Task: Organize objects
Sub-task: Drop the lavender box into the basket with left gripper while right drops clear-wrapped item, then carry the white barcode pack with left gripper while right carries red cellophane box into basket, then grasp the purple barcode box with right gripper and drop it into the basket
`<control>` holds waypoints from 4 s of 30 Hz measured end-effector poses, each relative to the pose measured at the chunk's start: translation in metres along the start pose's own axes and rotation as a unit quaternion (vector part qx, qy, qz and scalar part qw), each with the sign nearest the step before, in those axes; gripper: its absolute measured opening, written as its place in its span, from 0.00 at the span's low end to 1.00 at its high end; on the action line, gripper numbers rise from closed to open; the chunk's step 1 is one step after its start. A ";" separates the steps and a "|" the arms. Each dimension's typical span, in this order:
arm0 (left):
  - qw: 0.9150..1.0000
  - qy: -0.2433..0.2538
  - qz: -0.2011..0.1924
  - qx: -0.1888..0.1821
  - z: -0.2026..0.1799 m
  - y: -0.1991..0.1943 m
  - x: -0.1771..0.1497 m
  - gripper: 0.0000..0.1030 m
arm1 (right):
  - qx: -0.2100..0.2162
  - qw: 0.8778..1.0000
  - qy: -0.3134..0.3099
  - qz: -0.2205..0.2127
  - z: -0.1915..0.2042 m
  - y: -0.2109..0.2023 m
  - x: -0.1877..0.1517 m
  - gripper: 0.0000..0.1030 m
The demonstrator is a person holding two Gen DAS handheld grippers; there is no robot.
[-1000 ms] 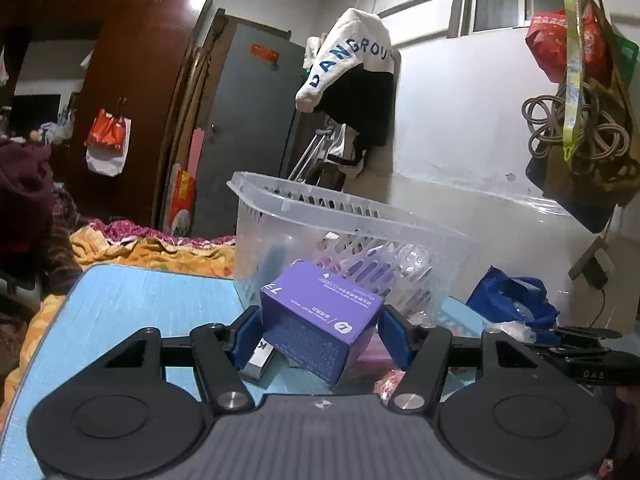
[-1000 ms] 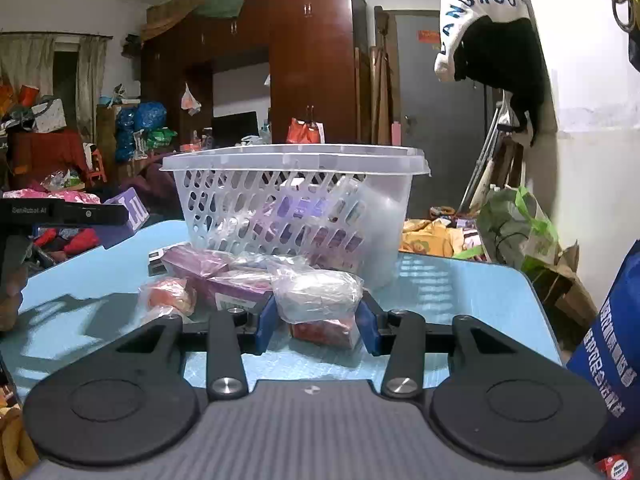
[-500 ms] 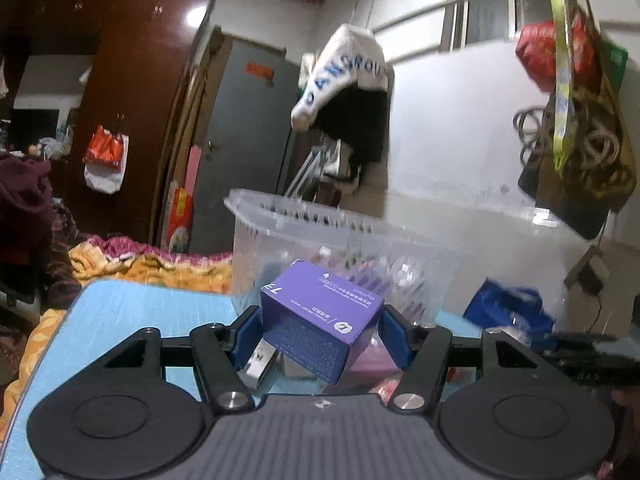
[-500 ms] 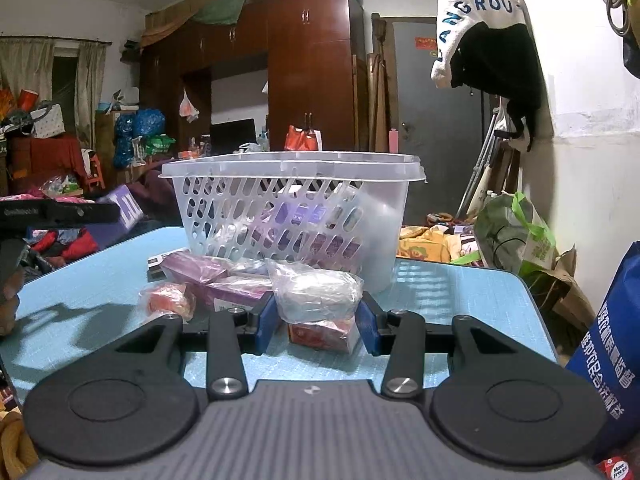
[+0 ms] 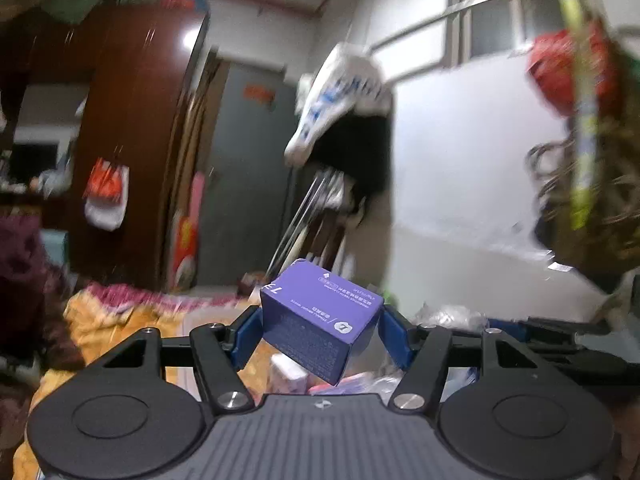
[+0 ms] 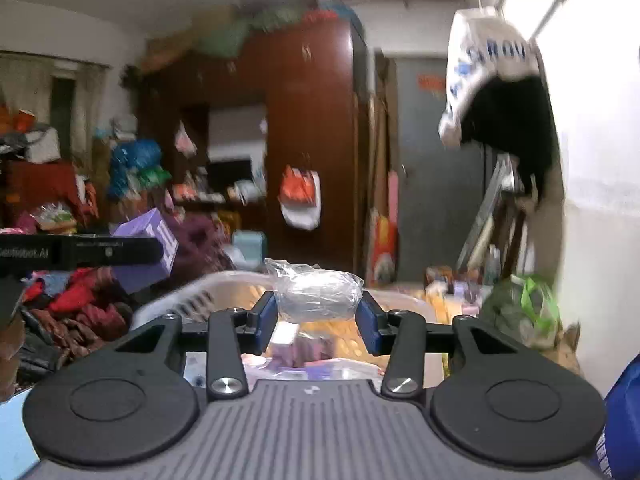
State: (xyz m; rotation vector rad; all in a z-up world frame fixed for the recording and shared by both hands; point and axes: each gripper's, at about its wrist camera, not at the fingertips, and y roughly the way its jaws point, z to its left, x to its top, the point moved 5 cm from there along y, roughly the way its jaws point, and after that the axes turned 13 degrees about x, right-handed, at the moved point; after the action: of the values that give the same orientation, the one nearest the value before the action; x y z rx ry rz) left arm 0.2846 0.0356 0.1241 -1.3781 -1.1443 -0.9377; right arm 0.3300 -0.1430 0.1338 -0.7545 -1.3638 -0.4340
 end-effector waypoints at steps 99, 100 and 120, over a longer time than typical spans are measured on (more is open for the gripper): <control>0.991 0.086 0.092 0.052 0.000 -0.045 -0.119 0.94 | -0.001 0.994 0.027 0.109 0.044 0.005 -0.105 1.00; 0.989 0.090 0.106 0.051 0.000 -0.043 -0.126 0.94 | 0.002 0.992 0.032 0.123 0.042 0.009 -0.110 1.00; 0.981 0.079 0.169 0.058 0.001 -0.026 -0.158 0.94 | -0.017 0.989 0.046 0.138 0.039 -0.009 -0.140 0.72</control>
State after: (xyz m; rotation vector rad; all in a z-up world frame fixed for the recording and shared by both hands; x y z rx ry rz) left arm 0.2225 0.0144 -0.0216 -1.3265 -0.8002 -0.7094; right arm 0.2703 -0.1418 0.0007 -0.9254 -1.1476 -0.2710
